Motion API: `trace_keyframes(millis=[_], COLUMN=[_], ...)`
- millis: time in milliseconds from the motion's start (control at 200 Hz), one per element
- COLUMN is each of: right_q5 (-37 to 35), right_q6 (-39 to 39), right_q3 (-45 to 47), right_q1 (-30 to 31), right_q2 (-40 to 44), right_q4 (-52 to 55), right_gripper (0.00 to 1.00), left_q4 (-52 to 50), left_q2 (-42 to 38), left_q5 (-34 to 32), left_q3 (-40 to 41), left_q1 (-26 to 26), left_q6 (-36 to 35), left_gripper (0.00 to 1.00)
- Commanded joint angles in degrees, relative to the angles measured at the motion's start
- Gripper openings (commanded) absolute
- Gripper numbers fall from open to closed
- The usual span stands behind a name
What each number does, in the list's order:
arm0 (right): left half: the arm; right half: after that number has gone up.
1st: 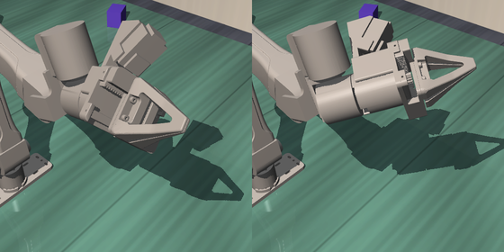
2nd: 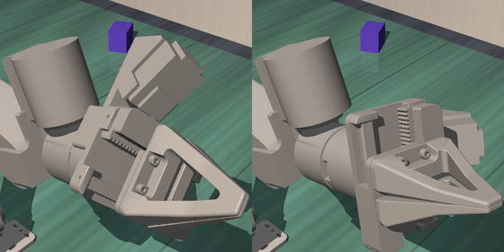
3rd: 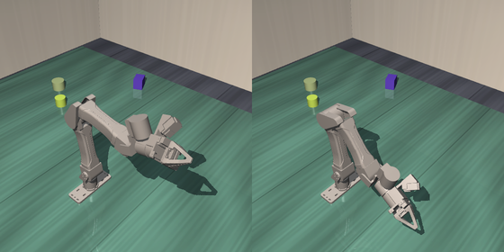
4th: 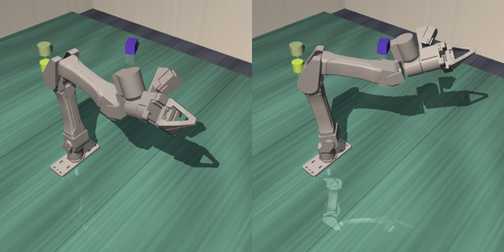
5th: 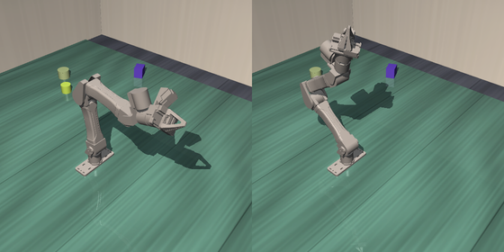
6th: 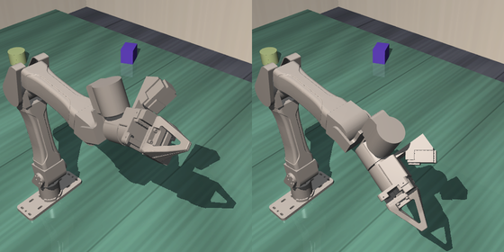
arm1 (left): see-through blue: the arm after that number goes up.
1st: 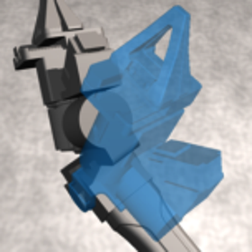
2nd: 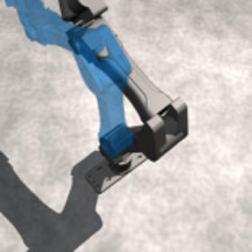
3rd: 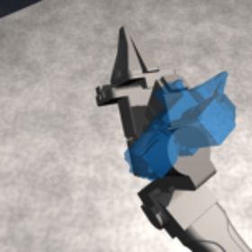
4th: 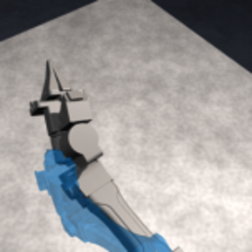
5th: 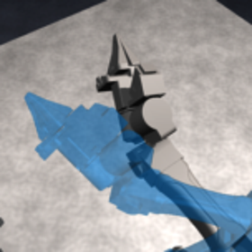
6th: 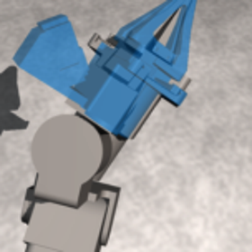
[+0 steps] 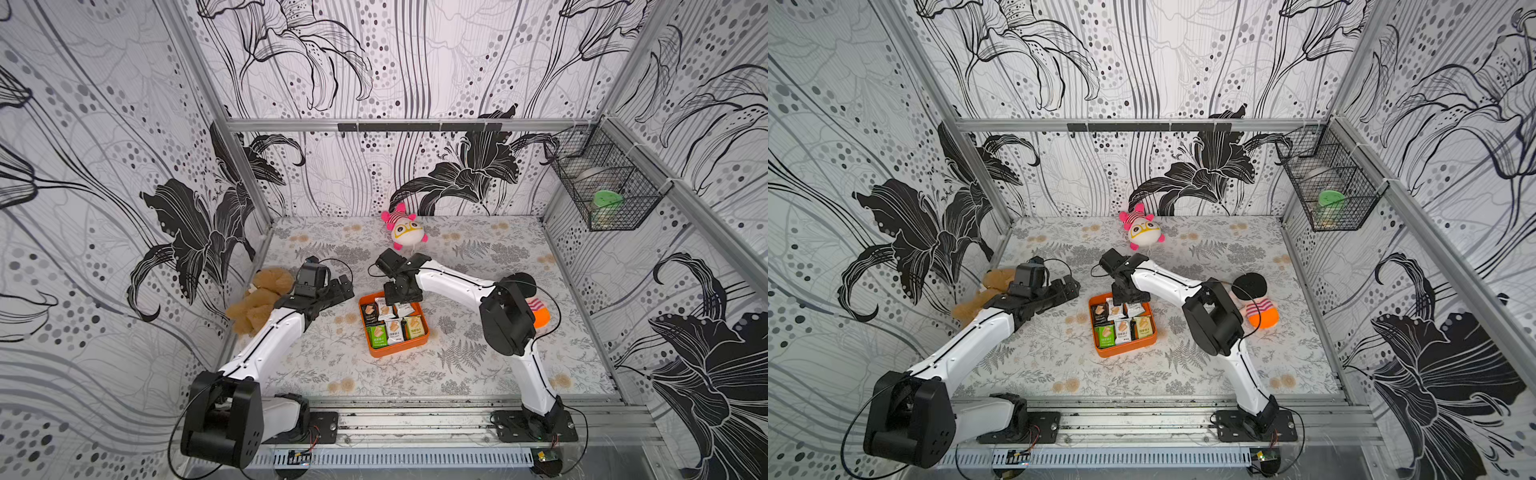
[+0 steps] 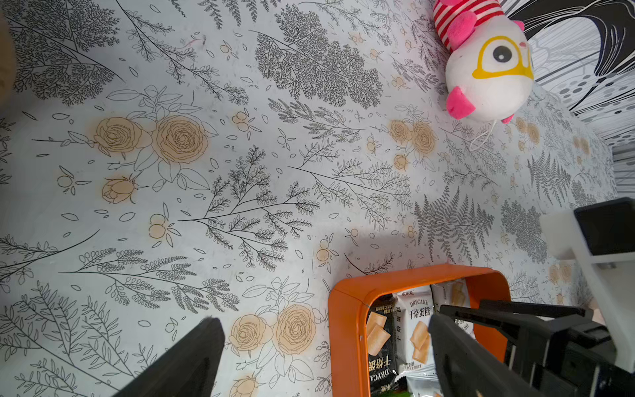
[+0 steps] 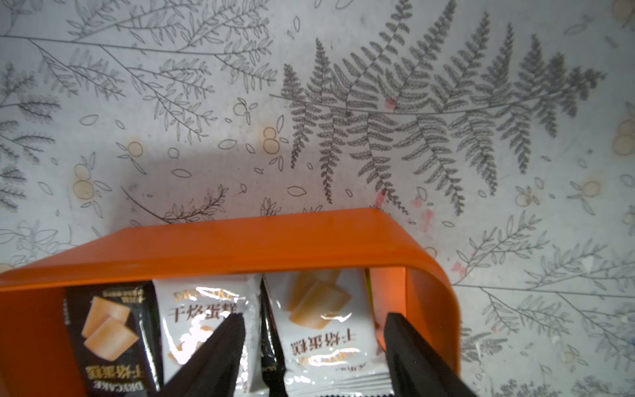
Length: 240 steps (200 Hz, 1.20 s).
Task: Take the cookies out of the storage box
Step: Pick up the cookie from the storage box.
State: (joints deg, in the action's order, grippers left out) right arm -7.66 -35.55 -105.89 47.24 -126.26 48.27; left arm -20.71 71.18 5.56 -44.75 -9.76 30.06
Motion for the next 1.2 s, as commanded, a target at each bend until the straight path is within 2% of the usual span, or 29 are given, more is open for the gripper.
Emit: trace_keyframes(millis=[0, 501, 841, 1197], right_q5=[-1.8, -1.9, -1.6, 2.3], right_q6=[0.8, 2.4, 2.8, 1.8], right_q3=[0.0, -1.1, -1.8, -1.4], right_q1=[0.2, -0.6, -0.6, -0.5], right_q2=[-0.2, -3.7, -2.7, 0.7], right_q4=[1.7, 1.1, 1.5, 1.1], right_gripper=[0.70, 0.65, 0.46, 0.42], left_q4=[0.0, -0.9, -1.1, -0.7], left_q2=[0.2, 0.2, 0.4, 0.7], left_q5=[0.0, -0.4, -0.3, 0.6], left_q3=[0.3, -0.3, -0.4, -0.4], left_q1=[0.1, 0.2, 0.2, 0.2], left_q6=[-0.8, -1.0, -1.1, -0.8], left_gripper=[0.97, 0.97, 0.97, 0.97])
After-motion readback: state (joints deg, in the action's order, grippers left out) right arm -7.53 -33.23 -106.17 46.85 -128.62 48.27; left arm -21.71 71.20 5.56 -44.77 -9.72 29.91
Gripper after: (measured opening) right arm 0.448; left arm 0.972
